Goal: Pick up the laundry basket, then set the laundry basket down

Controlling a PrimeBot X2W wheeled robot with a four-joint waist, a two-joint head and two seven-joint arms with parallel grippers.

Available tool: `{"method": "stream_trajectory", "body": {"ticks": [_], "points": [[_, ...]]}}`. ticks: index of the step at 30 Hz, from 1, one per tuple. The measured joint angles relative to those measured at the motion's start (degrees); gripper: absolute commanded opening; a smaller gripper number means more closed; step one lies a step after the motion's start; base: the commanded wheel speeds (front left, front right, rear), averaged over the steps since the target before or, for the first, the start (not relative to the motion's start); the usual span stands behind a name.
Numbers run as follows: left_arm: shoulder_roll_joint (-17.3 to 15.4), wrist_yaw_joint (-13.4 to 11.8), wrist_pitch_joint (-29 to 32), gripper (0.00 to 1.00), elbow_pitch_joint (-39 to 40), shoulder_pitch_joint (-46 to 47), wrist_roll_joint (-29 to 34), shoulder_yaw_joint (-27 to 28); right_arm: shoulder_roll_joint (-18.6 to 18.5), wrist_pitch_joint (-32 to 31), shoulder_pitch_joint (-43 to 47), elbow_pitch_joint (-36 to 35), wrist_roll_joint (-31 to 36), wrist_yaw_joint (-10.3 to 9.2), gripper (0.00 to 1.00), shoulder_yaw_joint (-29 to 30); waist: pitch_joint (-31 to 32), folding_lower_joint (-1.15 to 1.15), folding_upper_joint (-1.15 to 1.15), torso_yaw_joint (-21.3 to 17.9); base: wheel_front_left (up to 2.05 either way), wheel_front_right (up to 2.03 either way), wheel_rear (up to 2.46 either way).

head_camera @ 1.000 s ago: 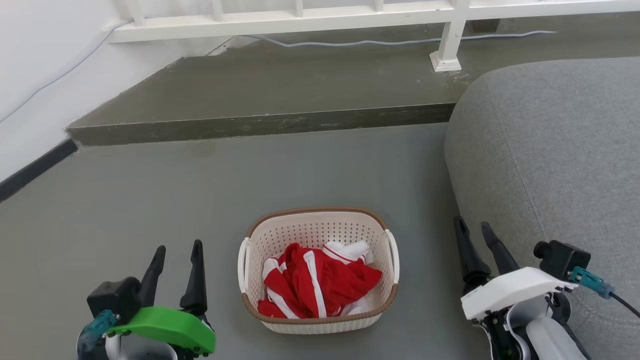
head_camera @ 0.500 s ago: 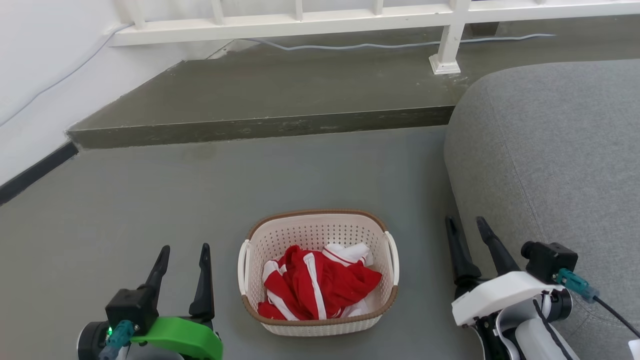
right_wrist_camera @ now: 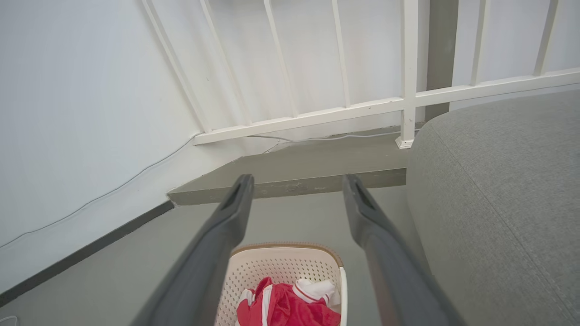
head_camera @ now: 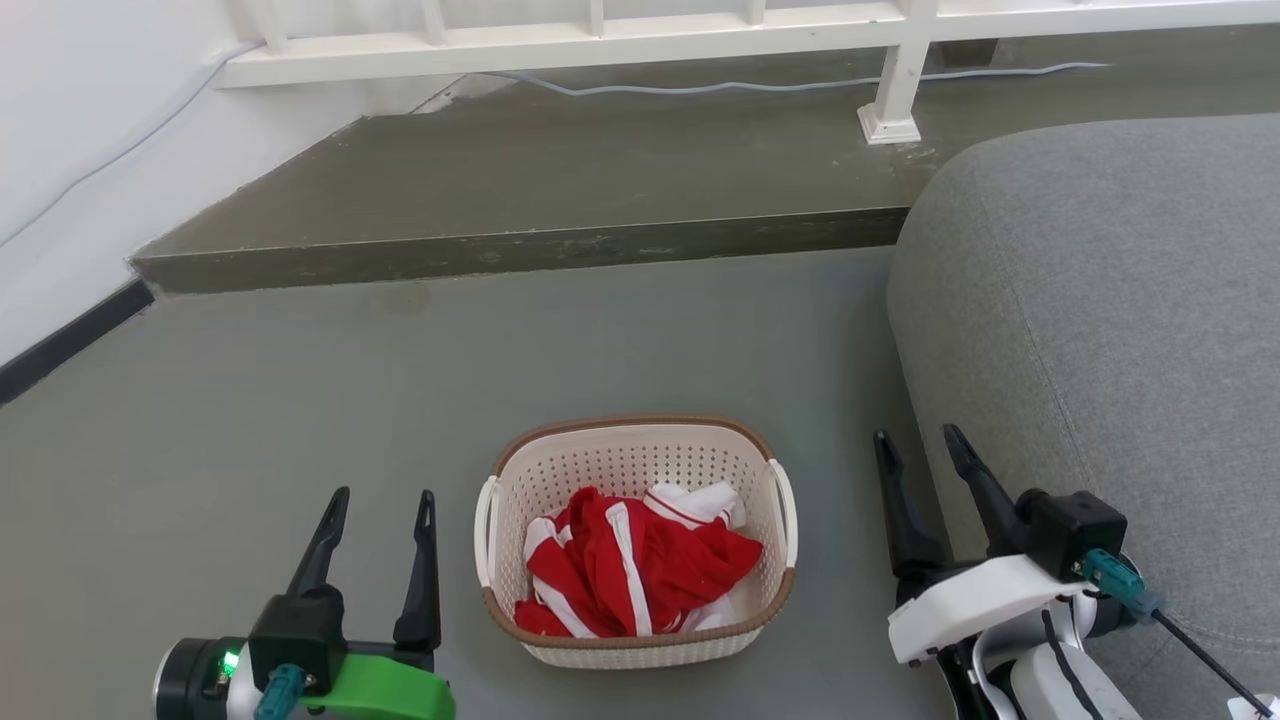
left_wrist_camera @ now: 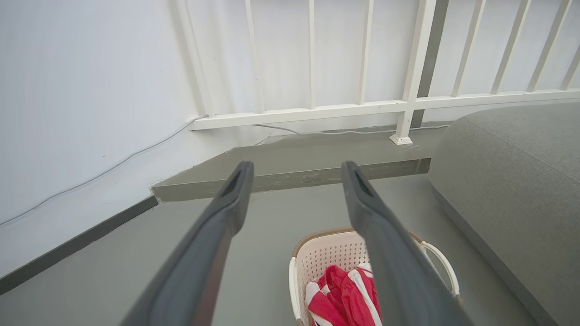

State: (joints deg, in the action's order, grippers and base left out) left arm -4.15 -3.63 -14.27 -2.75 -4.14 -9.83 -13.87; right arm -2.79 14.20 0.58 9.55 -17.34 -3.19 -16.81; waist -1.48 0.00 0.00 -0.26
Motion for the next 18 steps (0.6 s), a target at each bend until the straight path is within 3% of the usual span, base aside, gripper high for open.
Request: {"method": "stream_trajectory", "body": {"ticks": [18], "points": [[0.20,-0.01,-0.16,1.00,0.00,-0.32,-0.03,1.49,0.01,0.13,0.07,-0.21,0.43,-0.36,1.00,0.88,-1.03,0.00,0.00,-0.29,0.00,0.00,0.00]]}}
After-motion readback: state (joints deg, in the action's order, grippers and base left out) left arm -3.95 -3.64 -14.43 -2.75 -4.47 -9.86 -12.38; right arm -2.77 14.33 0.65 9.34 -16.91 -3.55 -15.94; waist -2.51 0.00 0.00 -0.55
